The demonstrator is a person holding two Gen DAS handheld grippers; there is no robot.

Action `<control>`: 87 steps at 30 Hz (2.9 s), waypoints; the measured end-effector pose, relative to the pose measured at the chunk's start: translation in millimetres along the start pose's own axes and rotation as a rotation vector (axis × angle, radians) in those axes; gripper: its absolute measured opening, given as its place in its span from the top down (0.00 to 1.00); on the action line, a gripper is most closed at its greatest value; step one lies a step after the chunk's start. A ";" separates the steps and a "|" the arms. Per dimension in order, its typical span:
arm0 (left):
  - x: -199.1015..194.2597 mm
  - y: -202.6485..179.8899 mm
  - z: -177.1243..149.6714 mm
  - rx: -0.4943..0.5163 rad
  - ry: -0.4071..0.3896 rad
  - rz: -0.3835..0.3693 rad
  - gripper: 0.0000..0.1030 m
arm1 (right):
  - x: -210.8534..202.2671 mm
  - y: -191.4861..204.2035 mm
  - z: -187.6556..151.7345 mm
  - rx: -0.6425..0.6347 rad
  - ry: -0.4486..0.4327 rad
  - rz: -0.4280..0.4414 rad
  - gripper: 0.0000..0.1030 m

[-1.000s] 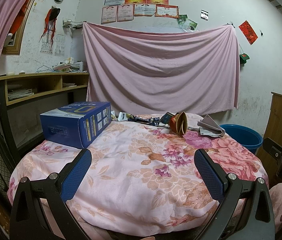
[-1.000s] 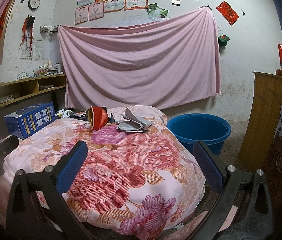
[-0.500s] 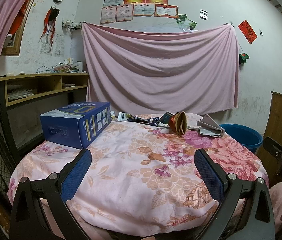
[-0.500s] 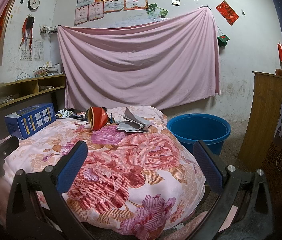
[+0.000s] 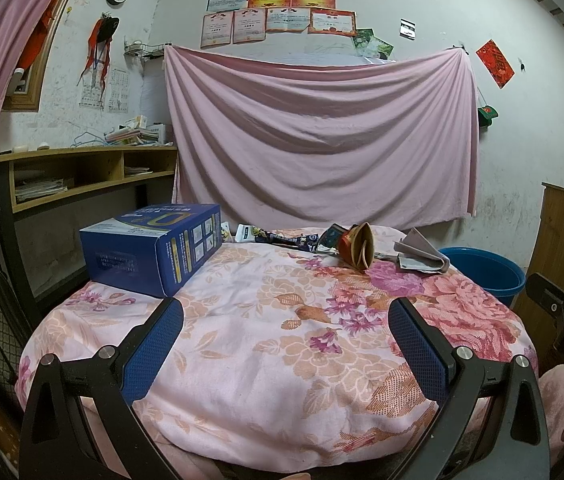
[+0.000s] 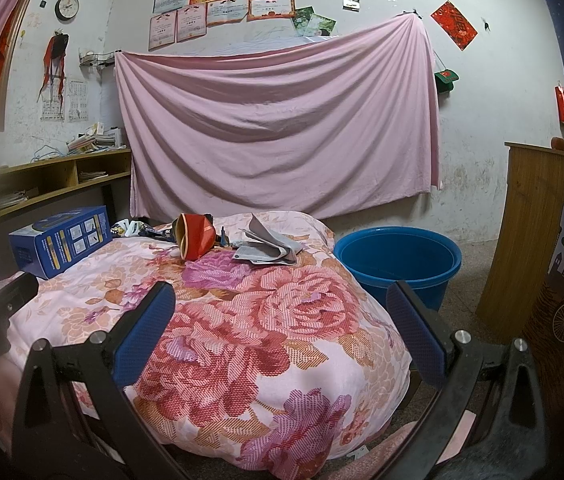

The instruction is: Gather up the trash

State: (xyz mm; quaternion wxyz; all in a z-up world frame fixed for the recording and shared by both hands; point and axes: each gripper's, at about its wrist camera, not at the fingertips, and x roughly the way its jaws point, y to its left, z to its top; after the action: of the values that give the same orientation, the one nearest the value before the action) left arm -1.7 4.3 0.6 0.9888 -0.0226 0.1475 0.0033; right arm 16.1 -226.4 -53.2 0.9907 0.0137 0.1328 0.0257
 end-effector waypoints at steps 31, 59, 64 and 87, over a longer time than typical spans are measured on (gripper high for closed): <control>96.8 -17.6 75.2 -0.033 -0.090 -0.123 0.03 | 106.3 -36.6 111.4 -0.036 -0.142 0.059 0.00; 219.0 -55.7 62.0 0.008 0.435 -0.401 0.66 | 236.0 -15.4 59.9 -0.301 0.324 0.323 0.00; 221.2 -49.5 61.1 -0.027 0.453 -0.414 0.73 | 247.5 -4.3 51.2 -0.365 0.396 0.347 0.00; 200.5 -57.9 55.3 0.000 0.441 -0.317 0.99 | 253.7 -9.4 36.5 -0.344 0.555 0.331 0.23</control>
State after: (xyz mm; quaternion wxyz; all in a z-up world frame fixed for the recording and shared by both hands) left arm 207.0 -51.1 -2.5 0.9209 -0.0454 0.3541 -0.1566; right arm 270.6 -222.7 -84.8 0.8871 -0.1391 0.3865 0.2104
